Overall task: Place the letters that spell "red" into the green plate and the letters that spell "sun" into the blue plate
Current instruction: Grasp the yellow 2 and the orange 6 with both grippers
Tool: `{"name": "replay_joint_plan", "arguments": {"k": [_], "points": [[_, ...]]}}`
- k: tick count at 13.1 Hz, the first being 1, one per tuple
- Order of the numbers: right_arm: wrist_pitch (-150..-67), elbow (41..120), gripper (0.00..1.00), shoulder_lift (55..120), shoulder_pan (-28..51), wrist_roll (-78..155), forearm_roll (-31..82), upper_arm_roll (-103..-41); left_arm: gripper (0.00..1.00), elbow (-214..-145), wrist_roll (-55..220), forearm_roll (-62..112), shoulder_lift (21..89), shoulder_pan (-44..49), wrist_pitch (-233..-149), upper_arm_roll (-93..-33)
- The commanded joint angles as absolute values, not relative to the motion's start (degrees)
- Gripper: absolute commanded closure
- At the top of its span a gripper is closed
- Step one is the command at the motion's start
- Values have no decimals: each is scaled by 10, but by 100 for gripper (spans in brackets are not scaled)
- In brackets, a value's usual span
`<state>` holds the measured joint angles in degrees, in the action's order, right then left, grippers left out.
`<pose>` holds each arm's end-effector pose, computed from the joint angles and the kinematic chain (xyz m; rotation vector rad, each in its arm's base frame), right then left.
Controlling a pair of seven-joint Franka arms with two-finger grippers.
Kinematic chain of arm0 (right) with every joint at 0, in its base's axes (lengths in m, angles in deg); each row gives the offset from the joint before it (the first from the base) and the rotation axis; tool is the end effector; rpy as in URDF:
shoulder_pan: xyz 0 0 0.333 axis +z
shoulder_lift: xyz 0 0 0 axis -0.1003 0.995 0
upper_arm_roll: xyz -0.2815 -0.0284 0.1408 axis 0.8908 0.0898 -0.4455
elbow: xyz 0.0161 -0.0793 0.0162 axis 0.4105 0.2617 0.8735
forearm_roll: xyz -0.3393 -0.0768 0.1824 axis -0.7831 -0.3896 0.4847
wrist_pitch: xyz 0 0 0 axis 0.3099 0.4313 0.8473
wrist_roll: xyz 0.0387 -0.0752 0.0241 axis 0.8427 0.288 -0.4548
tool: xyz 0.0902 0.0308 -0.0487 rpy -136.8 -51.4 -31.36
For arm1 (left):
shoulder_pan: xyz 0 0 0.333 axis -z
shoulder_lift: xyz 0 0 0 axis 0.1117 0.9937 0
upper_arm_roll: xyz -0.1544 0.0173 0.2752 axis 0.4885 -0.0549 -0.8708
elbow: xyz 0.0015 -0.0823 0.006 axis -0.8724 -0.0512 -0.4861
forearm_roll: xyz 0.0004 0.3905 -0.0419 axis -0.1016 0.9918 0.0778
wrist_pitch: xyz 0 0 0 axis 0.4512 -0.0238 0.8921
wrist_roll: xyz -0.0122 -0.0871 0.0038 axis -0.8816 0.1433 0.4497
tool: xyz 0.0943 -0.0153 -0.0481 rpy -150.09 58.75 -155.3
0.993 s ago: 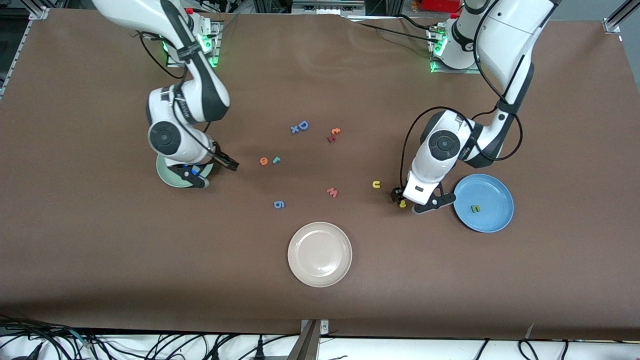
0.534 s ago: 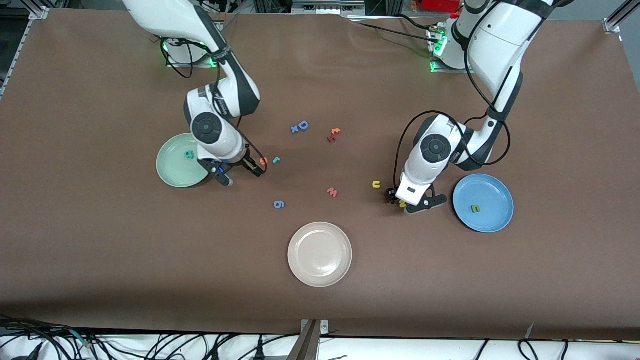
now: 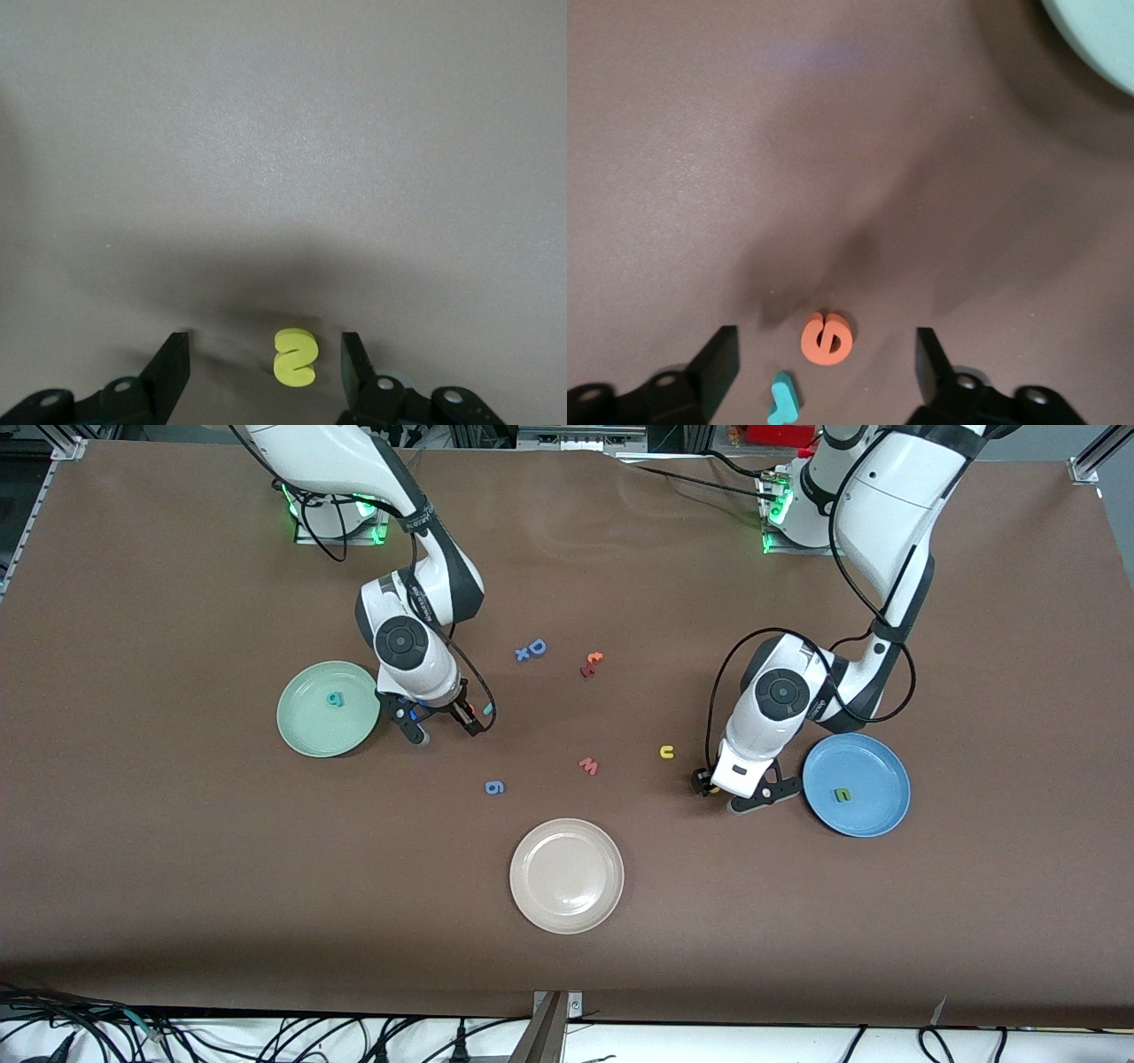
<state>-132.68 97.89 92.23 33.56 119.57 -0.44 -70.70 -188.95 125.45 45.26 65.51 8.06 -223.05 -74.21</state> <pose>0.4959 0.3190 0.1902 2.7944 -1.3478 -0.1560 0.5907 -0.2358 0.1748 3.0752 0.5458 0.1204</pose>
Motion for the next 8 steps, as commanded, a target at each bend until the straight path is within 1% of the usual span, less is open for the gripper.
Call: {"name": "replay_joint_plan", "arguments": {"k": [1,2,3,5,7,8], "points": [[-1344,983,23,932,345,1217,4,-704,23,-1874,1248,448,675,104,-2241,-754],[-1346,985,29,933,346,1219,4,-704,23,-1874,1247,448,676,105,-2243,-754],[-1350,987,31,934,346,1219,4,-704,23,-1874,1247,448,677,105,-2243,-754],[-1354,988,31,935,349,1243,4,-704,29,-1874,1247,449,679,105,-2243,-755],[-1357,990,35,935,353,1247,4,-704,38,-1874,1247,463,677,105,-2243,-758],[-1358,990,35,935,353,1247,4,-704,45,-1874,1247,475,677,105,-2243,-760]]}}
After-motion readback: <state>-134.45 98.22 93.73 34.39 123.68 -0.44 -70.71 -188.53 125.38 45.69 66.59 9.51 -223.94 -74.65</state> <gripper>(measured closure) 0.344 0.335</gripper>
